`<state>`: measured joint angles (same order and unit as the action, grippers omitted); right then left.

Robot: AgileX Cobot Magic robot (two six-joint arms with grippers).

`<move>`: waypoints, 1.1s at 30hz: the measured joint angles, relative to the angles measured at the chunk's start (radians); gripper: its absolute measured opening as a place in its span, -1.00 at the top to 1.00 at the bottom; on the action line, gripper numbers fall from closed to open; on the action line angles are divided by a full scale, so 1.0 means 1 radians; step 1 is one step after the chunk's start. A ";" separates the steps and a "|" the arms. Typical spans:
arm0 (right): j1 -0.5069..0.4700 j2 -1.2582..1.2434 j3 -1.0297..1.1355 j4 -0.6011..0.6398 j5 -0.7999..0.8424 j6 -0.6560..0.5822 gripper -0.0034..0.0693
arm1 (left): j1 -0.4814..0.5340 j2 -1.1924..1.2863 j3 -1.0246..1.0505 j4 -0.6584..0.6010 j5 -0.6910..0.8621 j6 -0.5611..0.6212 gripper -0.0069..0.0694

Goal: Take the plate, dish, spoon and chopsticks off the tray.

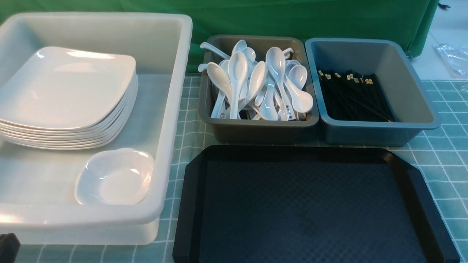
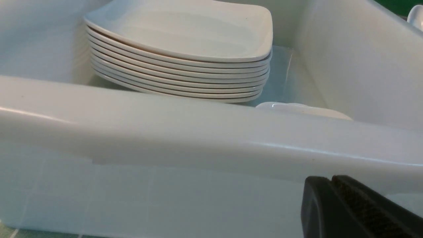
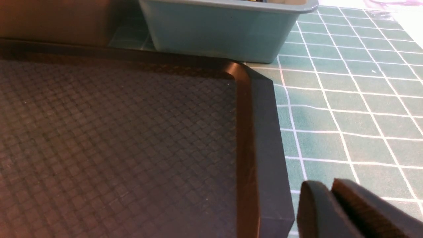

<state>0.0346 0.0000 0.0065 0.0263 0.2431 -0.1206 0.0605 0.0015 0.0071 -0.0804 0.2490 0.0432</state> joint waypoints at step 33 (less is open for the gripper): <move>0.000 0.000 0.000 0.000 0.000 0.000 0.46 | 0.000 0.000 0.000 0.000 0.000 -0.002 0.79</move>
<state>0.0346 0.0000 0.0065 0.0263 0.2431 -0.1206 0.0605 0.0015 0.0071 -0.0804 0.2490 0.0411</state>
